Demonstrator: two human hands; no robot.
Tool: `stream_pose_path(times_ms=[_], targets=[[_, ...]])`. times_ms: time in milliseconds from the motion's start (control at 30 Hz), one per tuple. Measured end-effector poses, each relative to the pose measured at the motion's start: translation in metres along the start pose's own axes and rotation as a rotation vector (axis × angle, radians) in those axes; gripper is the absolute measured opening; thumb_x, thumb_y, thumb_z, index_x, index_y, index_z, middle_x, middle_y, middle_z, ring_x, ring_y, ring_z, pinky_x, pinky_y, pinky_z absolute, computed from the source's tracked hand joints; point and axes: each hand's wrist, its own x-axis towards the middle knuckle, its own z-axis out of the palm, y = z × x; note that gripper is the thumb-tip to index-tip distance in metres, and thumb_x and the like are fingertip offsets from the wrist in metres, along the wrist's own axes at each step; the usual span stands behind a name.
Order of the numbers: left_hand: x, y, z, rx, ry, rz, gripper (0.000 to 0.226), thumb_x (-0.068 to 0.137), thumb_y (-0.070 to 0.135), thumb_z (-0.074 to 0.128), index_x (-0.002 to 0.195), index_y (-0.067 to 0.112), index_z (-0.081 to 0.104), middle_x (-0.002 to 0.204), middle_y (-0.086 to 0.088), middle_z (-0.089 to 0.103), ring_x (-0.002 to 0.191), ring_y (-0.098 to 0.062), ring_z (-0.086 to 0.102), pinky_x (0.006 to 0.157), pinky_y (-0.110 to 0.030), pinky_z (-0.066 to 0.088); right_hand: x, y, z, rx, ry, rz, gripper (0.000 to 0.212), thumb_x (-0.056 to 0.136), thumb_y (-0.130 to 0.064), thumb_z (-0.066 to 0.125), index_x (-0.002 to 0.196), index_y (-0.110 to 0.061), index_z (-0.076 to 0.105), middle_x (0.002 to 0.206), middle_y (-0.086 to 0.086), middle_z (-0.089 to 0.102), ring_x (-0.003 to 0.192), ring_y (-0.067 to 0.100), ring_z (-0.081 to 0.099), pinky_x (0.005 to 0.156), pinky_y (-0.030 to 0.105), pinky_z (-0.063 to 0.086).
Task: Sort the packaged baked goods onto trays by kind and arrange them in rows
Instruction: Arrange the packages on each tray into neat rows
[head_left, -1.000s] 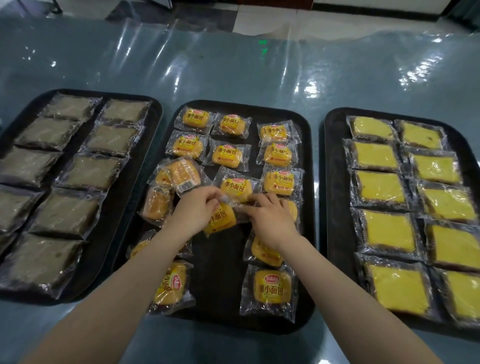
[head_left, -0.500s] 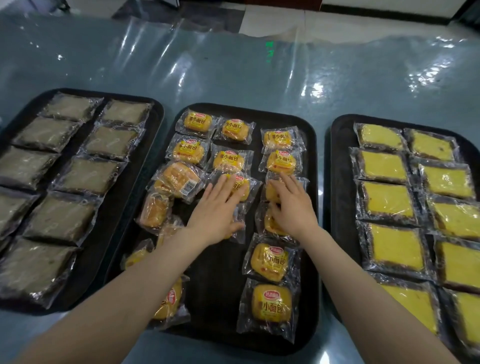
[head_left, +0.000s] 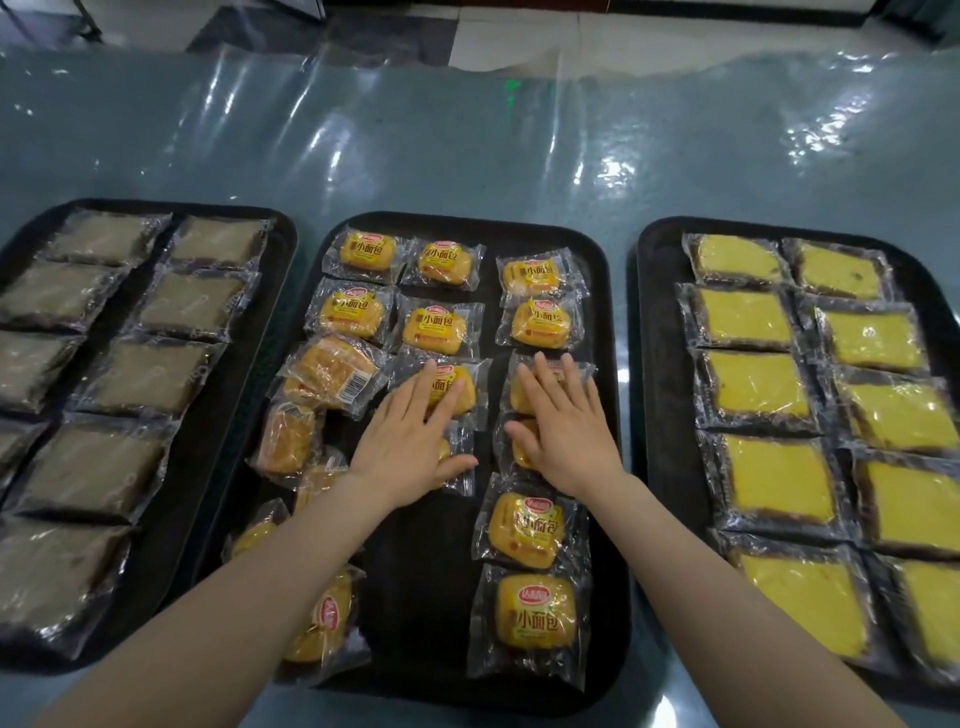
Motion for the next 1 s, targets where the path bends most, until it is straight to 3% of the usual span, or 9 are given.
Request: stream_pose_path(times_ms=[100,167,367,533,667,833,1000], targets=[[0.002,-0.003,-0.001,-0.046,-0.022,0.041,0.094,0.073,0.08,0.008,0.137,0.028,-0.039,0.147,-0.012,-0.039,0.135,-0.027,-0.037,0.11,-0.041,-0.019,0.001,0.0,0.003,0.004,-0.079,-0.033,0.071,0.089,-0.065,0.012,0.15,-0.033,-0.007,0.155,-0.005,-0.023,0.14,0.022,-0.03,0.115,0.048,-0.013],[0.004,-0.003,-0.003,-0.079,-0.036,0.108,0.096,0.076,0.079,0.014,0.136,0.026,-0.04,0.145,-0.009,-0.043,0.133,-0.022,-0.041,0.11,-0.039,-0.021,0.003,-0.001,0.005,-0.005,-0.086,-0.026,0.071,0.09,-0.065,0.012,0.149,-0.033,-0.011,0.154,-0.004,-0.027,0.139,0.023,-0.033,0.113,0.047,-0.015],[0.007,0.002,-0.002,-0.127,-0.062,0.113,0.094,0.083,0.073,0.022,0.141,0.021,-0.032,0.148,-0.007,-0.039,0.135,-0.019,-0.037,0.112,-0.035,-0.019,0.003,-0.001,0.006,-0.019,-0.08,-0.022,0.072,0.089,-0.066,0.011,0.149,-0.033,-0.015,0.154,-0.004,-0.029,0.139,0.022,-0.033,0.111,0.047,-0.017],[0.011,-0.002,-0.005,-0.187,-0.074,0.116,0.09,0.077,0.076,0.01,0.14,0.026,-0.03,0.149,-0.002,-0.038,0.134,-0.015,-0.038,0.111,-0.033,-0.019,0.007,-0.004,-0.001,0.084,0.008,0.002,0.068,0.091,-0.061,0.013,0.152,-0.031,0.001,0.156,-0.009,-0.017,0.142,0.016,-0.024,0.113,0.044,-0.014],[0.027,-0.003,-0.014,-0.271,0.054,0.084,0.081,0.084,0.071,0.011,0.144,0.028,-0.021,0.153,0.002,-0.029,0.137,-0.009,-0.032,0.111,-0.029,-0.017,0.034,0.002,-0.015,0.126,0.113,0.067,0.06,0.097,-0.046,0.029,0.152,-0.028,0.009,0.158,-0.006,-0.007,0.144,0.015,-0.015,0.115,0.041,-0.006],[0.072,-0.009,-0.026,-0.229,0.084,-0.118,0.077,0.089,0.061,0.024,0.149,0.025,-0.009,0.155,-0.007,-0.021,0.143,-0.024,-0.017,0.113,-0.036,-0.007,0.078,0.013,-0.03,0.133,0.103,0.09,0.06,0.1,-0.038,0.038,0.152,-0.025,0.012,0.16,-0.001,-0.002,0.145,0.019,-0.01,0.114,0.038,-0.002],[0.105,-0.014,-0.028,-0.123,-0.041,-0.111,0.08,0.088,0.068,0.019,0.151,0.023,-0.002,0.158,-0.008,-0.013,0.143,-0.034,-0.015,0.114,-0.045,-0.004,0.1,0.023,-0.025,0.06,-0.035,0.044,0.065,0.098,-0.05,0.033,0.153,-0.028,0.006,0.16,-0.003,-0.006,0.146,0.025,-0.01,0.116,0.042,0.0]])
